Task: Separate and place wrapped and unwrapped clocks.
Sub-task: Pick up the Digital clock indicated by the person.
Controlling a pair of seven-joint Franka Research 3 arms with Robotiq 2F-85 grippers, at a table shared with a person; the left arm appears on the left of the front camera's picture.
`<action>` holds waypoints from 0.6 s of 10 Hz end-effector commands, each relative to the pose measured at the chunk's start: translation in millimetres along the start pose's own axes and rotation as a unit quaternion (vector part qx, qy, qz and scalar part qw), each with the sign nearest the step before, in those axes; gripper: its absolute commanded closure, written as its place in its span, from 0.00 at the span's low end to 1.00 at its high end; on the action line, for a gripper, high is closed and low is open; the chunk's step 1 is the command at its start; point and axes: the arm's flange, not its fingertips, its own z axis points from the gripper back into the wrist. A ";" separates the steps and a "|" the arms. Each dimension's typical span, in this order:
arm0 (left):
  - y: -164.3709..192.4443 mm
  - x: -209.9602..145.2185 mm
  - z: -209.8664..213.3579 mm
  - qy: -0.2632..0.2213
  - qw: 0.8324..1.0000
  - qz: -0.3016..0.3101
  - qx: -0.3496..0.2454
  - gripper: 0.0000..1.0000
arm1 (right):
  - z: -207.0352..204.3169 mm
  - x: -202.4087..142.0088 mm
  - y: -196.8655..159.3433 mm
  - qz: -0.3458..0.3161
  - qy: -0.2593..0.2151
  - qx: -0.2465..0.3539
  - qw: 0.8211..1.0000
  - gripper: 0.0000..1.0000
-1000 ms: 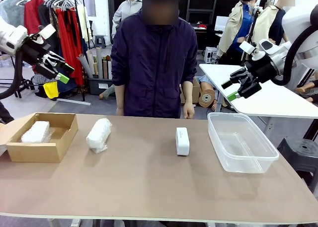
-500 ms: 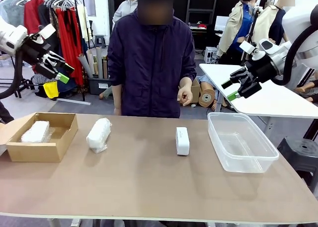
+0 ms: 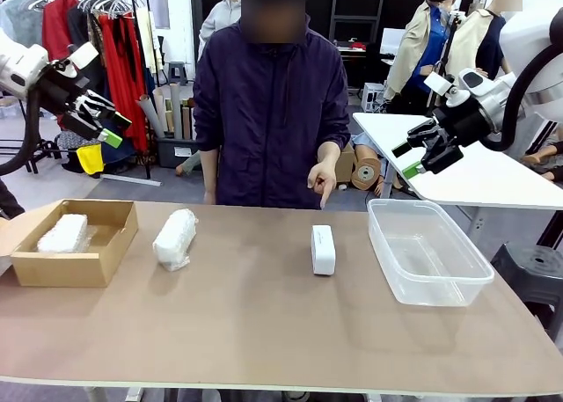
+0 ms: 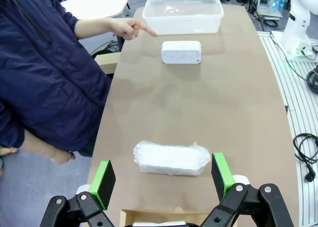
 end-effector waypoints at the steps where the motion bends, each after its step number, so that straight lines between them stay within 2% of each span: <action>1: -4.7 0.1 0.3 -0.002 1.000 -0.007 -0.001 0.00 | 0.8 1.5 1.0 0.001 -0.003 0.000 1.000 0.00; 6: -4.7 0.1 0.3 -0.002 1.000 -0.007 -0.001 0.00 | 0.8 1.5 1.0 0.001 -0.003 0.000 1.000 0.00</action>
